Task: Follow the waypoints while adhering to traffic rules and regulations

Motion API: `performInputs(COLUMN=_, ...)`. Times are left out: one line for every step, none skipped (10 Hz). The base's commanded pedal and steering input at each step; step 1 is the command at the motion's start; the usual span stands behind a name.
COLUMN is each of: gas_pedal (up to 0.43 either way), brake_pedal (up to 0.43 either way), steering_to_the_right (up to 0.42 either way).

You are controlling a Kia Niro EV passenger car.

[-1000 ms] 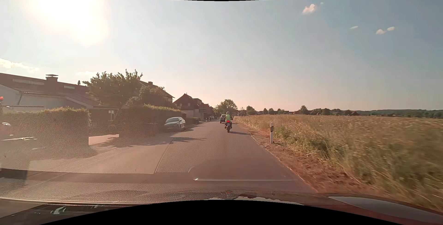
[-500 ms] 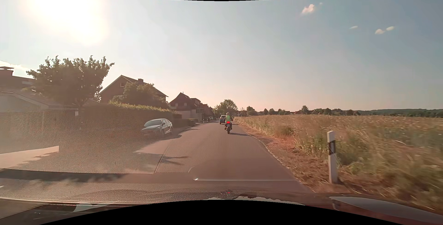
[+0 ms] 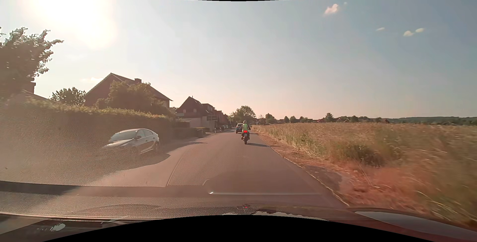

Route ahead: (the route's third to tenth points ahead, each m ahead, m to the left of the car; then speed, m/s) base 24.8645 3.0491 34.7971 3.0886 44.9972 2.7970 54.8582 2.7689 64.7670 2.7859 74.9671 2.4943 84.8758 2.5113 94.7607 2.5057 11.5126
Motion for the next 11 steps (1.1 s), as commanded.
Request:
performInputs(gas_pedal=0.000, brake_pedal=0.000, steering_to_the_right=0.000)
performInputs(gas_pedal=0.000, brake_pedal=0.000, steering_to_the_right=0.000)
performInputs(gas_pedal=0.000, brake_pedal=0.000, steering_to_the_right=-0.001)
performInputs(gas_pedal=0.000, brake_pedal=0.000, steering_to_the_right=-0.001)
performInputs(gas_pedal=0.000, brake_pedal=0.000, steering_to_the_right=-0.001)
performInputs(gas_pedal=0.039, brake_pedal=0.000, steering_to_the_right=-0.002)
performInputs(gas_pedal=0.059, brake_pedal=0.000, steering_to_the_right=-0.002)
performInputs(gas_pedal=0.059, brake_pedal=0.000, steering_to_the_right=-0.002)
performInputs(gas_pedal=0.059, brake_pedal=0.000, steering_to_the_right=-0.001)
performInputs(gas_pedal=0.059, brake_pedal=0.000, steering_to_the_right=-0.002)
performInputs(gas_pedal=0.059, brake_pedal=0.000, steering_to_the_right=-0.002)
